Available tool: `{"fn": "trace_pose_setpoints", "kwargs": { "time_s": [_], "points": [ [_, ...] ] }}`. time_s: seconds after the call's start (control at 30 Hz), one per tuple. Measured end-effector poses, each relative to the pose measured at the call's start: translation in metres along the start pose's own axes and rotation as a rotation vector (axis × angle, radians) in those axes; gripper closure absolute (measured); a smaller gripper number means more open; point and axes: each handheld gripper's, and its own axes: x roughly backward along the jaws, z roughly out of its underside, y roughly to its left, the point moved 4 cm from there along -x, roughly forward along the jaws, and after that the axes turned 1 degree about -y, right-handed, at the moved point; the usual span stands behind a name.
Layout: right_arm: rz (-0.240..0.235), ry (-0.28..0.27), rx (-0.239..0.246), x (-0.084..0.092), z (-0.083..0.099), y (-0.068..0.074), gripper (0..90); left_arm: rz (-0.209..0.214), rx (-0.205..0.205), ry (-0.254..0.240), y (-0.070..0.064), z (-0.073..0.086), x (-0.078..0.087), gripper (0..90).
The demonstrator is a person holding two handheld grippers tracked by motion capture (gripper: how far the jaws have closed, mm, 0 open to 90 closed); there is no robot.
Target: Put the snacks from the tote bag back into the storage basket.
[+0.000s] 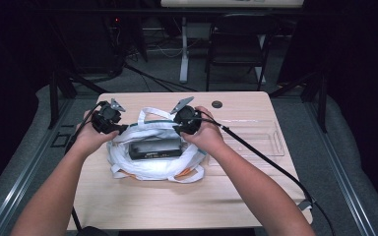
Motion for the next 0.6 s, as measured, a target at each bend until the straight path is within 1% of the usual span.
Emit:
{"fn": "trace_pose_setpoints", "kwargs": {
  "time_s": [0.07, 0.17, 0.2, 0.27, 0.37, 0.43, 0.5, 0.53, 0.6],
  "points": [
    [-0.017, -0.002, 0.001, 0.003, 0.002, 0.003, 60.6, -0.001, -0.004, 0.003, -0.001, 0.000, 0.001, 60.8],
    [-0.026, -0.002, -0.004, 0.007, 0.007, 0.004, 60.2, 0.000, -0.007, 0.001, -0.002, -0.001, 0.004, 61.2],
    [-0.028, 0.004, -0.003, 0.009, 0.009, 0.004, 60.2, -0.005, -0.005, -0.006, -0.003, -0.001, 0.004, 61.2],
    [-0.027, 0.001, -0.004, 0.012, 0.012, 0.004, 60.0, 0.011, -0.008, -0.008, -0.004, -0.002, 0.007, 61.2],
    [-0.037, -0.007, -0.013, 0.018, 0.017, 0.004, 60.1, 0.020, -0.013, -0.017, -0.006, -0.004, 0.009, 61.2],
    [-0.029, -0.010, -0.012, 0.022, 0.020, 0.004, 59.7, 0.024, -0.017, -0.015, -0.008, -0.004, 0.011, 61.1],
    [-0.032, -0.023, -0.016, 0.026, 0.022, 0.004, 58.9, 0.024, -0.018, -0.019, -0.010, -0.005, 0.011, 61.1],
    [-0.031, -0.024, -0.021, 0.029, 0.023, 0.004, 58.7, 0.031, -0.023, -0.018, -0.011, -0.005, 0.012, 61.1],
    [-0.029, -0.043, -0.027, 0.033, 0.024, 0.003, 58.0, 0.038, -0.033, -0.015, -0.013, -0.005, 0.012, 62.0]
  ]
}}
